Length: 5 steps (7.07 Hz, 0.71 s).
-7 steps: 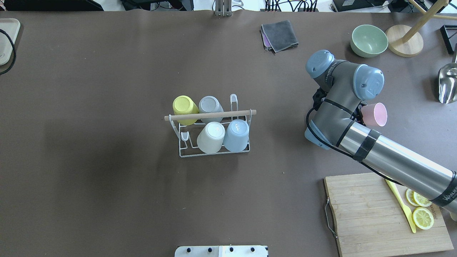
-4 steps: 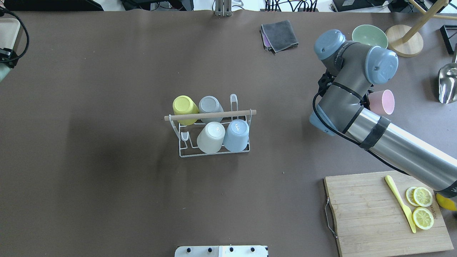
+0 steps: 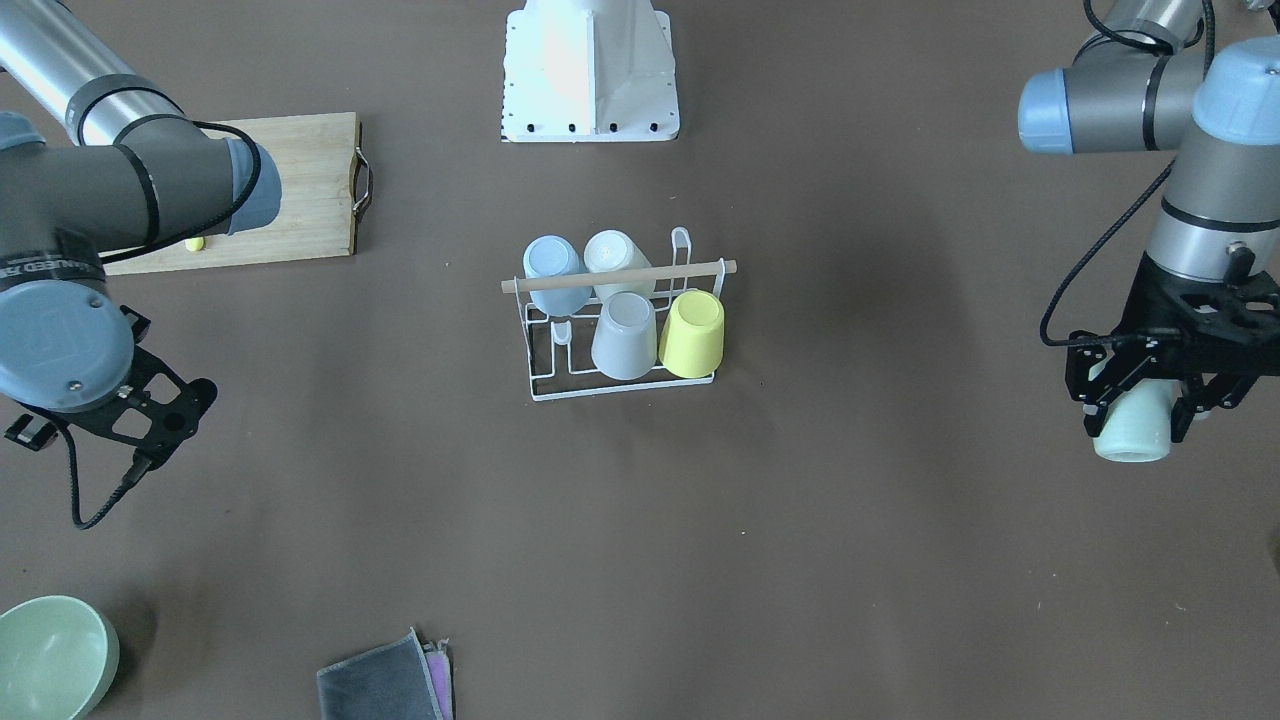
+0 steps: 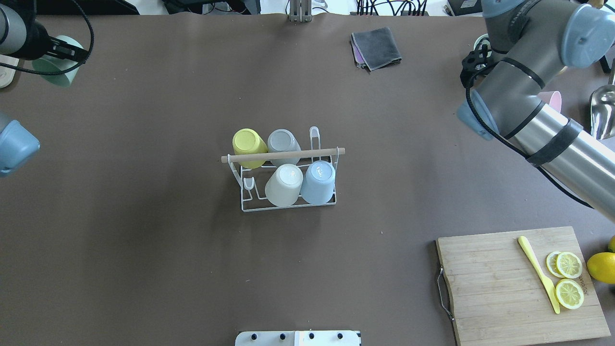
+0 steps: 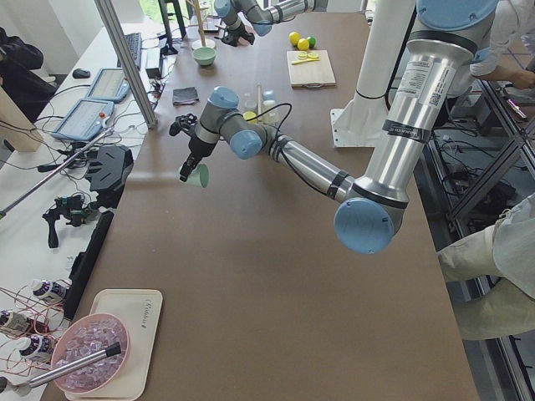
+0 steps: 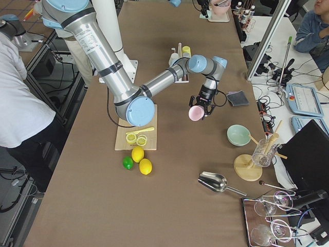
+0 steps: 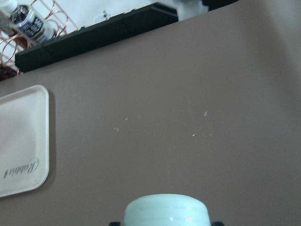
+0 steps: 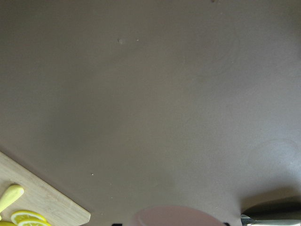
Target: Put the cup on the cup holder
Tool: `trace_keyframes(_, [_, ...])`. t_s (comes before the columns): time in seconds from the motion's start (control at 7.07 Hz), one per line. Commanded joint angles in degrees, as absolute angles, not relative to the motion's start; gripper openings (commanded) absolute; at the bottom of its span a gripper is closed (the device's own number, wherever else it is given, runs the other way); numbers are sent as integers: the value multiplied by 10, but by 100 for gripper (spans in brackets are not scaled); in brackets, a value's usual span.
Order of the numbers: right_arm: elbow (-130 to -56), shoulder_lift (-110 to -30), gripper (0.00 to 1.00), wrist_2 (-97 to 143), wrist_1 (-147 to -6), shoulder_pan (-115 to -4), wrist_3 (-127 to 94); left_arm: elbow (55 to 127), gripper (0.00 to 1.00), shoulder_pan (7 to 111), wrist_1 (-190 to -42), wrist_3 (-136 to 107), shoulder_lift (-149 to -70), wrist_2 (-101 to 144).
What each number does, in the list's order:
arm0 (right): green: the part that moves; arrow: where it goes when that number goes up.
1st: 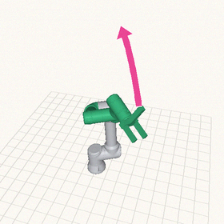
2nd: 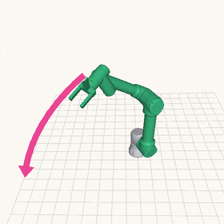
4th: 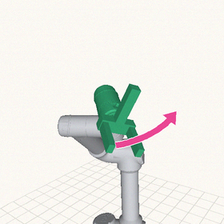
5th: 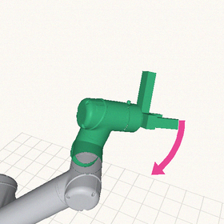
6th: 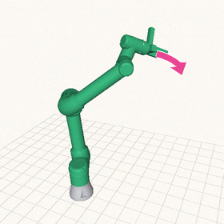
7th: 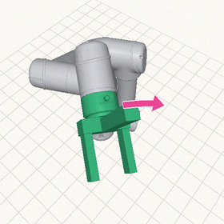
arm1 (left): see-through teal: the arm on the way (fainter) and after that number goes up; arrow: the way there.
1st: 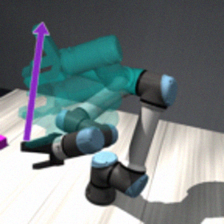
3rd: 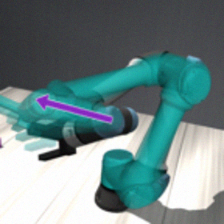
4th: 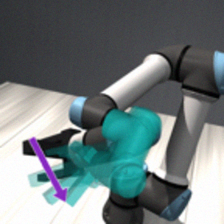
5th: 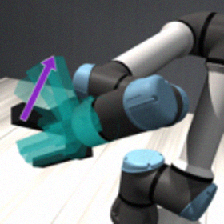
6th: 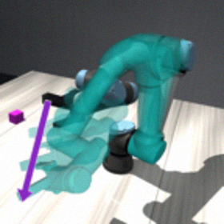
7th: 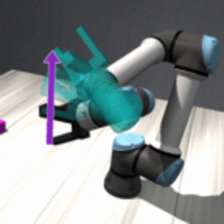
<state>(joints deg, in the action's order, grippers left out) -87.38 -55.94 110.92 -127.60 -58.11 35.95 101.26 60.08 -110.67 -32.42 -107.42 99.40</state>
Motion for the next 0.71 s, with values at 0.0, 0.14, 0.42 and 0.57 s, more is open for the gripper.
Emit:
trace_keyframes(0.0, [-928, -568, 0, 1181, -1251, -615, 392, 1017, 0, 560, -1236, -340, -1066, 909])
trace_keyframes(0.14, [-969, -570, 0, 1185, -1239, -613, 395, 1018, 0, 536, -1288, -340, -1066, 889])
trace_keyframes(0.42, [-973, -576, 0, 1272, -1185, -629, 408, 1014, 0, 472, -1371, -324, -1070, 827])
trace_keyframes(0.57, [-973, -579, 0, 1286, -1151, -633, 410, 1027, 0, 440, -1398, -320, -1071, 774])
